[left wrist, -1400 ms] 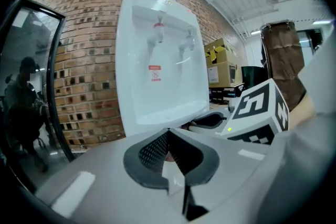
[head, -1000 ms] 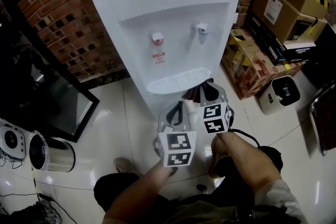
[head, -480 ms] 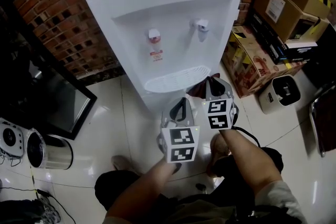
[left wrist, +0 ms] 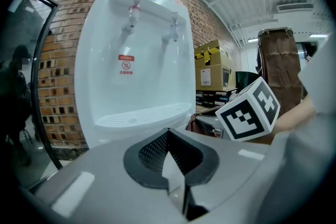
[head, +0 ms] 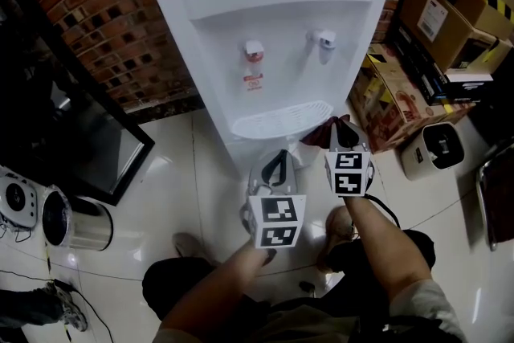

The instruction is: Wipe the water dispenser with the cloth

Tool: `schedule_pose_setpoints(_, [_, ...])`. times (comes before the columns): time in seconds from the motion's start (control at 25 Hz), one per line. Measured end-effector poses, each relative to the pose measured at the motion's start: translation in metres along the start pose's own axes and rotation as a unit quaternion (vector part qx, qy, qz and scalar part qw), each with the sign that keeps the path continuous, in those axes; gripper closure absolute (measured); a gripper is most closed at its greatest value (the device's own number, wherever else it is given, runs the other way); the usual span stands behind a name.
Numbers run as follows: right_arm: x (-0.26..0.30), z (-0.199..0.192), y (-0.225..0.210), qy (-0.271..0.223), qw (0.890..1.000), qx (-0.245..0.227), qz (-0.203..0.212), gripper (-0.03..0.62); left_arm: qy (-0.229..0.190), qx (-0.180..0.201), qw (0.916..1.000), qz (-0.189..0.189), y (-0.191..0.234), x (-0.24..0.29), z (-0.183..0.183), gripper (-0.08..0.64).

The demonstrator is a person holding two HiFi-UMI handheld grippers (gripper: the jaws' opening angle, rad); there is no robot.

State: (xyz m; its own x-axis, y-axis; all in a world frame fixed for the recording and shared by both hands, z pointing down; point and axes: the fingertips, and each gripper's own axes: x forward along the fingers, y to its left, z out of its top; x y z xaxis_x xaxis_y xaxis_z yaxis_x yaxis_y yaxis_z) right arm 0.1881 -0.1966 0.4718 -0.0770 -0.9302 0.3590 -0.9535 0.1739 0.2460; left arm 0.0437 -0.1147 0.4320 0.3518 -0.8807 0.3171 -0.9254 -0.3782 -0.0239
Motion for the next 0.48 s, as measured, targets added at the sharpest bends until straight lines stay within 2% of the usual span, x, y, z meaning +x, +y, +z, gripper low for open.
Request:
schedule_pose_setpoints(0.16, [-0.018, 0.0, 0.03, -0.018, 0.999, 0.007, 0.034, 0.546, 0.005, 0.006, 0.9997, 0.023, 0.024, -0.01, -0.012, 0.56])
schedule_pose_setpoints(0.48, [-0.048, 0.021, 0.155, -0.07, 0.984, -0.026, 0.164, 0.546, 0.027, -0.011, 0.9933, 0.112, 0.109, -0.049, -0.055, 0.56])
